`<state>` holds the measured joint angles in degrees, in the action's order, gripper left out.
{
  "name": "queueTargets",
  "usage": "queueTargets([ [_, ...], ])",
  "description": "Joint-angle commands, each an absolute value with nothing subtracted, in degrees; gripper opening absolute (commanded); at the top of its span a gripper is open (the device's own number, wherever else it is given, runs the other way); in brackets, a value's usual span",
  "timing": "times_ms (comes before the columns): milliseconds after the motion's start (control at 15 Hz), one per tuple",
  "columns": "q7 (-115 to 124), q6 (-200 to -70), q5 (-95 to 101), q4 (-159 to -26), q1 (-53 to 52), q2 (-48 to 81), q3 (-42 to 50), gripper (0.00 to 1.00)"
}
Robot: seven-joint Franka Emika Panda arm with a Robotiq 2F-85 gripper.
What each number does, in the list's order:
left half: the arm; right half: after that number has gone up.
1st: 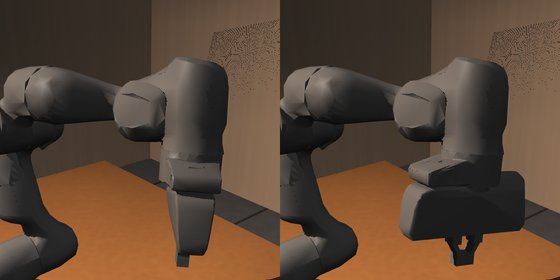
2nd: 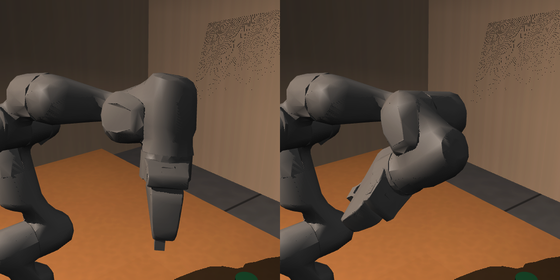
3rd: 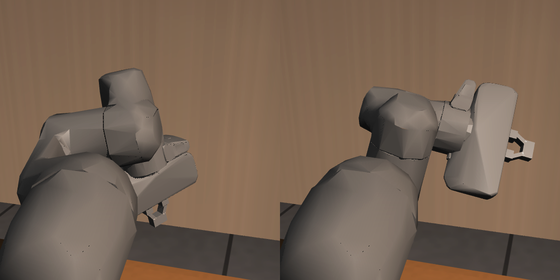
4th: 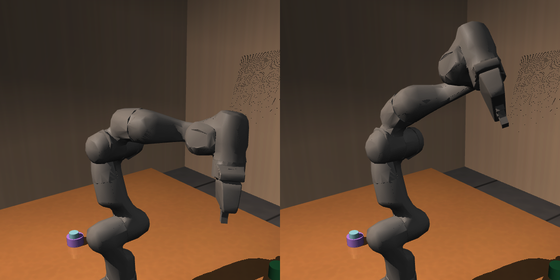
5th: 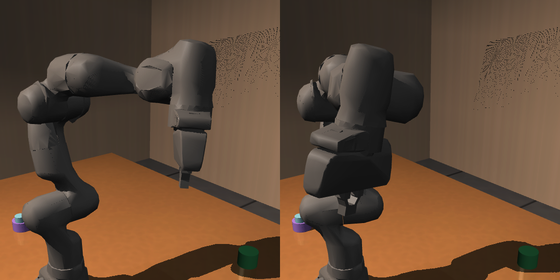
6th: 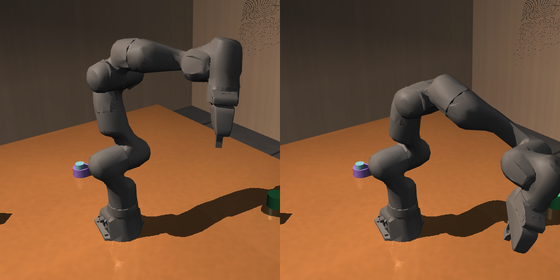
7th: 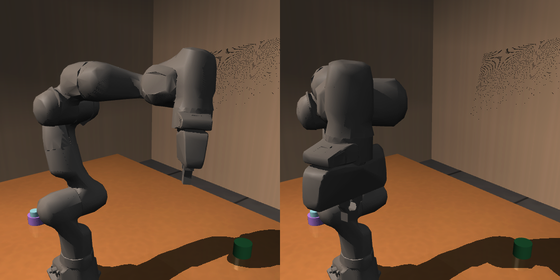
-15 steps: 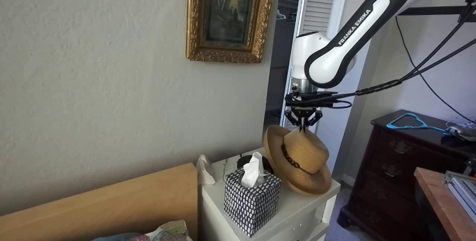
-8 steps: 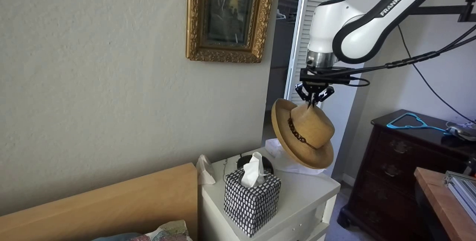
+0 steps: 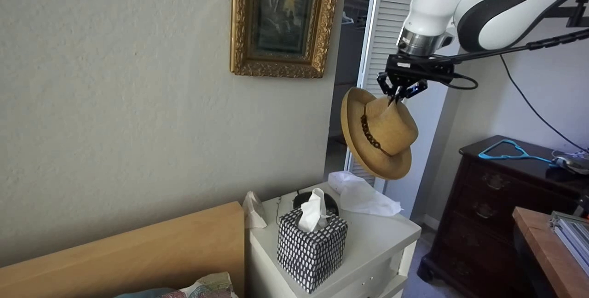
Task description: Put the hat on the picture frame.
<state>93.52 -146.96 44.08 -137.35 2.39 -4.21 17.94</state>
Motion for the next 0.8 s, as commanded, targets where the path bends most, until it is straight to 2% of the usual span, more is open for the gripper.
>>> queueTargets([
  [0,98.8,-147.4,51.1,-142.3,7.2,-13.1,12.4,0.02],
  [467,99.3,-145.9,56.2,-144.5,11.1,-23.5,4.7,0.02],
  [533,98.2,-146.1,54.9,-144.8,10.9,-24.1,4.3,0.02],
  [600,97.6,-146.7,53.2,-142.6,11.0,-20.0,4.8,0.07],
  [733,97.5,-146.5,53.1,-143.2,11.0,-21.9,4.0,0.07],
])
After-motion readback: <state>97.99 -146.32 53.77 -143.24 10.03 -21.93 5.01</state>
